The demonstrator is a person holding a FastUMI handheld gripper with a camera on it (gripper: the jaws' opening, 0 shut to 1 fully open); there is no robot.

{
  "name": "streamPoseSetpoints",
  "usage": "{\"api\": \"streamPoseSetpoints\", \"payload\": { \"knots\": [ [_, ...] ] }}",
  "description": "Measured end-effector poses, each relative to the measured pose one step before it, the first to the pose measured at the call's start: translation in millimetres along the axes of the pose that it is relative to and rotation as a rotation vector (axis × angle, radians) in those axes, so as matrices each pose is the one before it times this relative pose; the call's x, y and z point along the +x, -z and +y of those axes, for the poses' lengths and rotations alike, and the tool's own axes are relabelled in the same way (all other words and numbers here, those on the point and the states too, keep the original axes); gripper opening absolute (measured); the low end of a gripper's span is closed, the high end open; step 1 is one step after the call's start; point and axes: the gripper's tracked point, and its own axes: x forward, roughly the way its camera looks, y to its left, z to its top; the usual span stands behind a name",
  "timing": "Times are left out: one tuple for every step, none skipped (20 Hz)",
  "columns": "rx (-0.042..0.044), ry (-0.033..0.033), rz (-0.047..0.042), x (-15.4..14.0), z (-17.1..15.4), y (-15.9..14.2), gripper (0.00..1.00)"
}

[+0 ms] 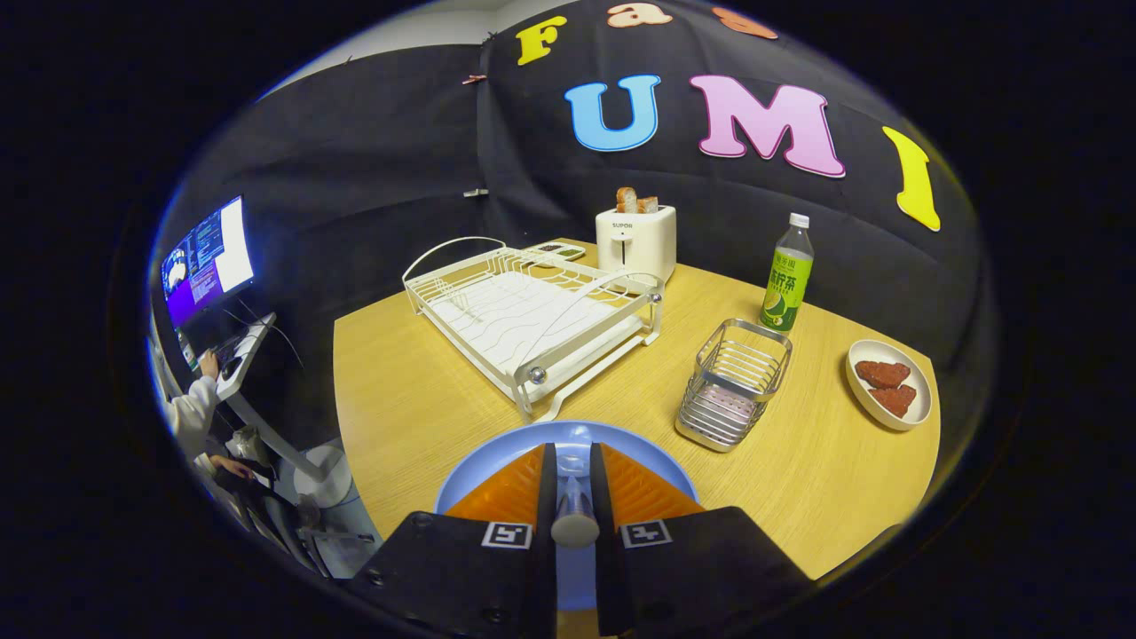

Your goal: Take the plate from the dish rack, then take the spoon from the basket and place it into the plate.

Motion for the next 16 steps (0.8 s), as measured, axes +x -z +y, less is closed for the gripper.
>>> {"api": "streamPoseSetpoints", "payload": {
  "knots": [
    [0.01216, 0.01401, 0.00044, 0.56, -3.48, -0.69, 0.27],
    [0.01543, -0.00058, 0.00214, -1.53, 0.14, -2.39, 0.51],
    [0.00864, 0.01051, -0.00030, 1.13, -0.96, -0.19, 0.76],
    [0.00205, 0.00817, -0.01367, -10.60, -0.27, -7.78, 1.00],
    [0.00175, 0.01149, -0.01912, 0.07, -0.75, -7.68, 1.00],
    [-0.00348, 0.01294, -0.02069, -4.46, -1.22, -9.18, 0.99],
    [-0.00336, 0.01306, -0.02014, -3.87, -0.25, -8.43, 0.99],
    [-0.00231, 0.01659, -0.01951, -4.97, -0.84, -10.24, 0.99],
    [0.00119, 0.01911, -0.02004, -4.83, -2.15, -10.04, 0.99],
    [0.00607, 0.01896, -0.02462, -5.32, -2.07, -13.38, 0.99],
    [0.00894, 0.01969, -0.02957, -4.90, -1.35, -13.87, 0.99],
    [0.00775, 0.03027, -0.02634, -4.75, -3.97, -14.80, 0.99],
    [0.00365, 0.02990, -0.02400, -4.30, -3.97, -13.86, 0.99],
    [0.00419, 0.03625, -0.02222, -3.23, -5.12, -14.30, 0.99],
    [0.00801, 0.04026, -0.01811, -4.10, -5.47, -13.31, 0.99],
    [0.01315, 0.04292, -0.03150, -4.45, -5.47, -15.79, 0.99]
  ]
}}
